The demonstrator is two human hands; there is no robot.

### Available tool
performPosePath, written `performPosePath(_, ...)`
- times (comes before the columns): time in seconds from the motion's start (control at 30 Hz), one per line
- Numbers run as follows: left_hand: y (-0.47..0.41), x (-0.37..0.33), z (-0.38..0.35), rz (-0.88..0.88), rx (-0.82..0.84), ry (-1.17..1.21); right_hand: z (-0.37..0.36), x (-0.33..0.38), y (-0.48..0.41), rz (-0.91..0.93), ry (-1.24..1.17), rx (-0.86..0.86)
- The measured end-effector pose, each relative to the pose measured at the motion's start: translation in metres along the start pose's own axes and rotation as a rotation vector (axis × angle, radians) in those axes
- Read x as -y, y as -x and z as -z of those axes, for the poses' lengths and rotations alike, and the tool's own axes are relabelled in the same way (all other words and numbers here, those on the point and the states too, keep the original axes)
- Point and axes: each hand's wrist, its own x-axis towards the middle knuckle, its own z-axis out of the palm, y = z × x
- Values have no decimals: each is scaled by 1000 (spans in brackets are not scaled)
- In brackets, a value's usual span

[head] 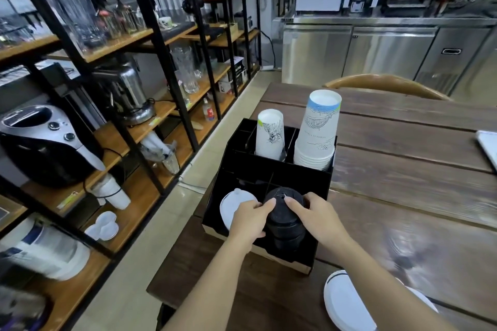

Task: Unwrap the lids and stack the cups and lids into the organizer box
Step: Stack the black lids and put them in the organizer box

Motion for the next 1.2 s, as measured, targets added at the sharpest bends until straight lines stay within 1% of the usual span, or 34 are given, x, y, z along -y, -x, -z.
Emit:
performPosePath(0.1,0,2,-1,6,24,-46,2,0,1,45,84,17)
performPosePath(0.27,-1,4,-2,1,80,-120,4,0,2,46,105,107)
performPosePath(0.33,-1,4,-3,-34,82,-181,5,1,1,47,118,118)
performPosePath(0.43,-3,3,-6,-103,66,-297,5,0,-1,100,191,86)
performPosePath(0.5,-3,-1,-9,-160,5,-296,5,-3,2,144,187,19)
performPosePath(0.6,4,-11,-19,-330,-187,-281,5,-13,13,198,39,-117)
performPosePath(0.63,6,-13,-24,-399,-218,-284,7,-18,17,200,-14,-168)
performPosePath(0.73,14,-10,-45,-579,-186,-310,14,-35,25,184,-86,-270)
performPosePath(0.8,20,-6,-57,-759,-184,-321,18,-50,29,152,-70,-279)
performPosePath(0.87,20,2,-68,-932,-215,-387,22,-67,33,116,-41,-292)
performPosePath(0.93,15,9,-75,-1009,-254,-522,27,-78,39,101,-35,-258)
performPosePath(1.0,9,12,-76,-1016,-256,-649,26,-84,44,143,12,-145)
performPosePath(1.07,4,12,-72,-973,-252,-719,19,-86,46,165,79,-72)
performPosePath(1.2,0,2,-60,-856,-229,-751,11,-90,46,144,64,-108)
